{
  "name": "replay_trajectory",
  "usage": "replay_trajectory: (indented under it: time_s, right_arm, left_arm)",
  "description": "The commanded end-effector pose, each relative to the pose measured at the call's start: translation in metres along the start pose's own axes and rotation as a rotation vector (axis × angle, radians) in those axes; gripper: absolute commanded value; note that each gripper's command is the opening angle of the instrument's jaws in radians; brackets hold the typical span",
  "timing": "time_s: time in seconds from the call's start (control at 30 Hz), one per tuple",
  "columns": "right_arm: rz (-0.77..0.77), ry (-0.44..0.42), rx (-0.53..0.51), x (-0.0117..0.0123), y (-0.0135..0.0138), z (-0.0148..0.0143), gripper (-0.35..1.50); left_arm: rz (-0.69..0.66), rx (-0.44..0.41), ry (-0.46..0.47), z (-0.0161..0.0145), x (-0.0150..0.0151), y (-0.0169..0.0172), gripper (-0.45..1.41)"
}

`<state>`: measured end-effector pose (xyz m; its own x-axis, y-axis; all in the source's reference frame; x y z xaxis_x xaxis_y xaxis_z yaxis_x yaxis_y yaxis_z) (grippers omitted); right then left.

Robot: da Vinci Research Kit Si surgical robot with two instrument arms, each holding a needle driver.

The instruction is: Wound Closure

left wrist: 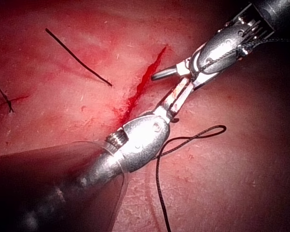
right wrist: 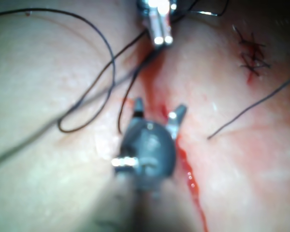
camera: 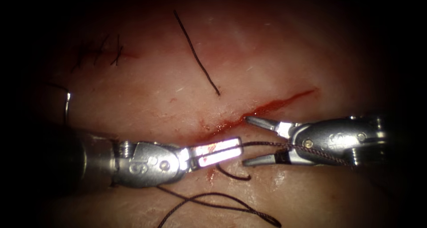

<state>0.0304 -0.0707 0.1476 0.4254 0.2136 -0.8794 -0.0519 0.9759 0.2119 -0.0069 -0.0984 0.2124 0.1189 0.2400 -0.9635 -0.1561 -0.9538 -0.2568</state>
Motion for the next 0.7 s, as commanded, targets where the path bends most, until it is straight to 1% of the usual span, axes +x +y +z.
replay_trajectory:
  time_s: [0.03, 0.1, 0.17, 0.2, 0.23, 0.27, 0.3, 0.47, 0.57, 0.7]
  right_arm:
    - [-0.003, 0.001, 0.022, -0.0003, -0.001, 0.0019, 0.94]
    - [-0.001, -0.001, 0.043, -0.0005, -0.0013, 0.0028, 0.44]
    - [0.01, 0.003, 0.065, -0.0006, -0.0016, 0.0037, -0.16]
    - [0.009, 0.005, 0.078, -0.0006, -0.0018, 0.0042, -0.35]
    - [0.015, 0.005, 0.094, -0.0007, -0.0019, 0.0046, -0.35]
    - [0.032, 0.015, 0.126, -0.001, -0.0025, 0.0058, -0.35]
    - [0.032, 0.015, 0.126, -0.001, -0.0025, 0.0058, -0.35]
    - [0.061, 0.031, 0.227, -0.0022, -0.0042, 0.008, -0.35]
    - [0.061, 0.038, 0.238, -0.0028, -0.0049, 0.0087, -0.35]
    - [0.056, 0.036, 0.235, -0.0031, -0.0051, 0.0091, -0.35]
  left_arm:
    - [-0.016, -0.008, 0.013, 0.0005, -0.0008, 0.0008, -0.45]
    - [-0.039, -0.022, 0.04, 0.0007, -0.0009, 0.0007, -0.45]
    - [-0.056, -0.037, 0.057, 0.0008, -0.001, 0.0006, -0.45]
    - [-0.056, -0.042, 0.06, 0.0009, -0.0012, 0.0004, -0.45]
    - [-0.062, -0.047, 0.062, 0.001, -0.0013, 0.0003, -0.45]
    - [-0.068, -0.051, 0.064, 0.0011, -0.0016, -0.0002, -0.45]
    - [-0.068, -0.051, 0.064, 0.0011, -0.0016, -0.0002, -0.45]
    - [-0.067, -0.065, 0.071, 0.0009, -0.0027, -0.0018, -0.45]
    - [-0.074, -0.048, 0.066, 0.0004, -0.0032, -0.0028, -0.45]
    - [-0.075, -0.03, 0.017, 0.0, -0.0036, -0.0034, -0.45]
